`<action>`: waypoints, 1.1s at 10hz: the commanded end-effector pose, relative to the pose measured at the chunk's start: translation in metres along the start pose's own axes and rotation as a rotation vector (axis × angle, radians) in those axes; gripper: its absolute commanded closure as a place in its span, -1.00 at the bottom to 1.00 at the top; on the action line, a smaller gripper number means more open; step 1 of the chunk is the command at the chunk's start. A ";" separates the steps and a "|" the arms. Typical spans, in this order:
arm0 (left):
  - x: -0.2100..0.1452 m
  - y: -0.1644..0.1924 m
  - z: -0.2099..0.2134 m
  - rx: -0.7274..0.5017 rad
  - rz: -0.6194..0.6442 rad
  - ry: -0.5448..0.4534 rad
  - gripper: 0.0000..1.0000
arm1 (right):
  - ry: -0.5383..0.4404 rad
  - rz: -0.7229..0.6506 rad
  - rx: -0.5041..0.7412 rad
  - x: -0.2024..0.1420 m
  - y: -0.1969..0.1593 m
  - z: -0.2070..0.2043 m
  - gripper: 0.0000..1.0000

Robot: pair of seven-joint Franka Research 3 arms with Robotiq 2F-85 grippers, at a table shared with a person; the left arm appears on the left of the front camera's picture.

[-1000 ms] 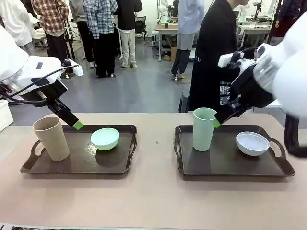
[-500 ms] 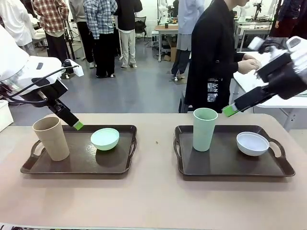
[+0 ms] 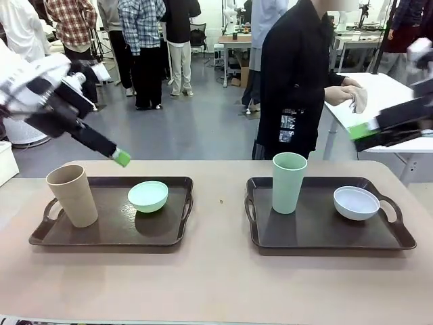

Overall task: Set up a tray with a mat and arrange the tableware.
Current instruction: Pick up the Picnic Bowl and Reusable plastic cup from the Handle tray in front of the human's position and hold them in the air.

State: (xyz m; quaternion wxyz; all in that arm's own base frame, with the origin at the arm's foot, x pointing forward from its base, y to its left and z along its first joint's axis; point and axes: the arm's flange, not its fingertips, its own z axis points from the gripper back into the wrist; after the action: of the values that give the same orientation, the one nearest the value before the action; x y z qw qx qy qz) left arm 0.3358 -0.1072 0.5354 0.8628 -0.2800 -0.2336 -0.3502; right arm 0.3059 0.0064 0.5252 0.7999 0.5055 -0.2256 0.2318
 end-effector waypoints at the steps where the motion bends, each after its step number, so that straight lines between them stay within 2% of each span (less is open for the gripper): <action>1: -0.017 0.046 0.022 -0.328 0.369 0.045 -1.00 | 0.117 -0.389 0.136 -0.042 -0.022 0.027 -1.00; 2: -0.030 0.056 0.031 -0.318 0.471 0.096 -1.00 | 0.286 -0.514 -0.091 -0.058 -0.025 0.028 -1.00; 3: -0.009 0.017 0.014 -0.144 0.094 -0.014 -1.00 | 0.014 -0.119 0.111 -0.022 -0.012 0.025 -1.00; 4: -0.009 0.017 0.014 -0.144 0.094 -0.014 -1.00 | 0.014 -0.119 0.111 -0.022 -0.012 0.025 -1.00; 5: -0.029 0.043 0.029 -0.259 0.225 0.008 -1.00 | 0.066 -0.285 0.080 -0.044 -0.029 0.039 -1.00; 6: -0.042 0.064 0.040 -0.426 0.411 -0.073 -1.00 | 0.055 -0.347 0.120 -0.039 -0.038 0.029 -1.00; 7: -0.077 0.094 0.056 -0.519 0.569 -0.216 -1.00 | -0.001 -0.412 0.180 -0.044 -0.046 0.033 -1.00; 8: -0.109 0.118 0.064 -0.601 0.660 -0.324 -1.00 | -0.107 -0.453 0.281 -0.045 -0.054 0.049 -1.00; 9: -0.131 0.143 0.057 -0.676 0.732 -0.365 -1.00 | -0.189 -0.516 0.396 -0.044 -0.066 0.067 -1.00; 10: -0.147 0.160 0.048 -0.703 0.798 -0.326 -1.00 | -0.226 -0.540 0.458 -0.042 -0.075 0.077 -1.00; 11: -0.157 0.161 0.044 -0.694 0.807 -0.286 -1.00 | -0.242 -0.521 0.479 -0.040 -0.076 0.080 -1.00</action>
State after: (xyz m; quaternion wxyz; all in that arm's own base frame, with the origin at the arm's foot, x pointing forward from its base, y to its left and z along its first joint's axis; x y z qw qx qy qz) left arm 0.3262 0.1057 0.4266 0.7413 -0.6626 -0.1062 -0.0056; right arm 0.2997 -0.1005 0.4716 0.6789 0.7244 -0.1191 0.0103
